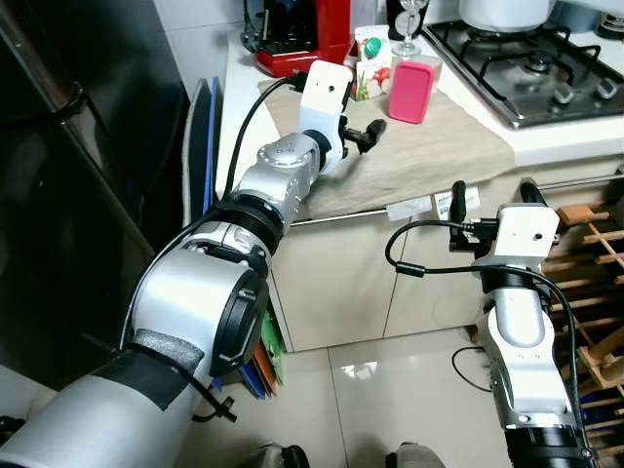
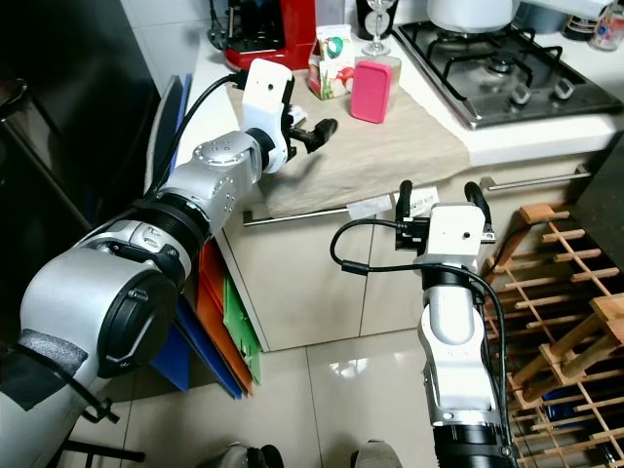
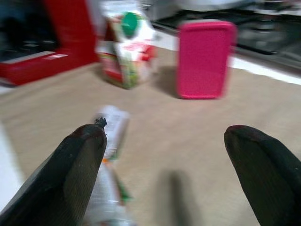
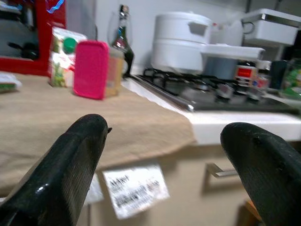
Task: Restocking fridge
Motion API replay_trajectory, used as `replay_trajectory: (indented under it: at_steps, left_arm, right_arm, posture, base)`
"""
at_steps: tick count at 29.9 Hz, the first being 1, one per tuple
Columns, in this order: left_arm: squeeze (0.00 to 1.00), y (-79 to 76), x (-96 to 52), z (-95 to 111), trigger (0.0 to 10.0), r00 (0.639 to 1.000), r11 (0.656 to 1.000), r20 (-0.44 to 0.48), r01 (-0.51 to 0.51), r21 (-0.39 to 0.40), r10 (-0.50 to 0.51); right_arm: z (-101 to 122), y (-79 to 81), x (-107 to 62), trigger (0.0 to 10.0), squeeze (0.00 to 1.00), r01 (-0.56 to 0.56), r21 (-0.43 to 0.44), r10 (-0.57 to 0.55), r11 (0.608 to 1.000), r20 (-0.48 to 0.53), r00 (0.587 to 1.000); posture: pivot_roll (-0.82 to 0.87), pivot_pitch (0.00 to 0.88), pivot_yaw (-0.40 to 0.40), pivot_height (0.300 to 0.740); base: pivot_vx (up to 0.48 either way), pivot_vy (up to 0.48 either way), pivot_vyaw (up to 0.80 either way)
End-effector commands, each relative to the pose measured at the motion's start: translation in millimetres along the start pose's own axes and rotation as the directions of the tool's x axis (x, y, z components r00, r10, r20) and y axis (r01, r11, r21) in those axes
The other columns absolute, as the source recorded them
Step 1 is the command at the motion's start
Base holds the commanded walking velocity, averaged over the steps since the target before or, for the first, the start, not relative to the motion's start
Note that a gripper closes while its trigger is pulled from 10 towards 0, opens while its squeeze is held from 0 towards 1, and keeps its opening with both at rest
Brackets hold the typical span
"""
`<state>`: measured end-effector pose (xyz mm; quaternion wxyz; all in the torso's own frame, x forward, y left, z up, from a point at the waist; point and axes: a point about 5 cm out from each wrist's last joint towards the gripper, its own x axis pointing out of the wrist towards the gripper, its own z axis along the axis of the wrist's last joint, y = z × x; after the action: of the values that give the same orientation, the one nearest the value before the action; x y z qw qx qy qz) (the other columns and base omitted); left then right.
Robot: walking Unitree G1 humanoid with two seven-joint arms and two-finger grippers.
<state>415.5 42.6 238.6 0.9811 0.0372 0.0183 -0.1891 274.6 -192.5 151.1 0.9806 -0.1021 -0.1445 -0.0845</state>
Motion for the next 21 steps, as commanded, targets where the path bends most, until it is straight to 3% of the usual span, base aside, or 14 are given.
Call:
replay_trajectory:
  at_steps: [1, 3, 4, 6, 8, 11, 15, 16, 21]
  left_arm:
    - [0.00, 6.2, 0.4, 12, 10.0, 0.998, 0.999, 0.039, -0.048, 0.017, 0.047]
    - [0.00, 8.4, 0.5, 21, 10.0, 0.994, 0.997, 0.076, -0.073, -0.018, 0.075]
    - [0.00, 8.2, 0.9, 30, 10.0, 0.990, 0.996, 0.108, -0.081, -0.046, 0.085]
    - [0.00, 9.1, 0.9, 32, 10.0, 0.990, 0.996, 0.107, -0.086, -0.032, 0.088]
    - [0.00, 10.4, 0.8, 30, 10.0, 0.991, 0.996, 0.098, -0.092, -0.005, 0.092]
    - [0.00, 11.6, 0.6, 21, 10.0, 0.994, 0.994, 0.053, -0.094, -0.051, 0.097]
    - [0.00, 10.6, 0.8, 21, 10.0, 0.995, 0.993, 0.049, -0.081, -0.087, 0.086]
    - [0.00, 6.8, 1.4, 20, 10.0, 0.998, 0.990, 0.041, -0.044, -0.132, 0.050]
    - [0.00, 8.9, 1.2, 21, 10.0, 0.995, 0.994, 0.037, -0.087, -0.068, 0.089]
  right_arm:
    - [8, -2.0, 1.6, 10.0, 0.00, 0.000, -0.004, 0.000, 1.000, 0.024, 1.000]
    - [9, -9.8, 2.9, 10.0, 0.00, 0.004, -0.029, -0.003, 1.000, 0.026, 1.000]
    - [11, -31.9, 8.4, 10.0, 0.00, 0.043, -0.071, -0.041, 0.997, 0.025, 0.999]
    - [18, -49.0, 12.6, 10.0, 0.00, 0.071, -0.103, -0.067, 0.992, 0.036, 0.997]
    - [25, -54.8, 15.2, 10.0, 0.00, 0.065, -0.128, -0.059, 0.990, 0.053, 0.997]
    - [31, -62.9, 20.9, 10.0, 0.00, 0.067, -0.159, -0.057, 0.985, 0.068, 0.996]
    - [36, -65.4, 25.5, 10.0, 0.00, 0.076, -0.154, -0.064, 0.985, 0.079, 0.995]
    - [42, -61.8, 33.6, 10.0, 0.00, 0.050, -0.170, -0.033, 0.984, 0.105, 0.994]
    - [55, -53.6, 54.5, 10.0, 0.00, 0.017, -0.164, 0.007, 0.986, 0.144, 0.989]
  posture:
    - [-0.37, 0.088, 0.144, 0.723]
    - [-0.38, 0.080, 0.139, 0.723]
    - [-0.39, 0.067, 0.108, 0.723]
    - [-0.41, 0.066, 0.100, 0.723]
    - [-0.42, 0.068, 0.095, 0.723]
    - [-0.44, 0.071, 0.083, 0.723]
    - [-0.45, 0.079, 0.089, 0.723]
    - [-0.45, 0.076, 0.083, 0.723]
    - [-0.44, 0.052, 0.074, 0.723]
  base:
    - [0.000, 0.000, 0.00]
    - [0.000, 0.000, 0.00]
    - [0.000, 0.000, 0.00]
    - [0.000, 0.000, 0.00]
    - [0.000, 0.000, 0.00]
    - [0.000, 0.000, 0.00]
    - [0.000, 0.000, 0.00]
    - [0.000, 0.000, 0.00]
    - [0.000, 0.000, 0.00]
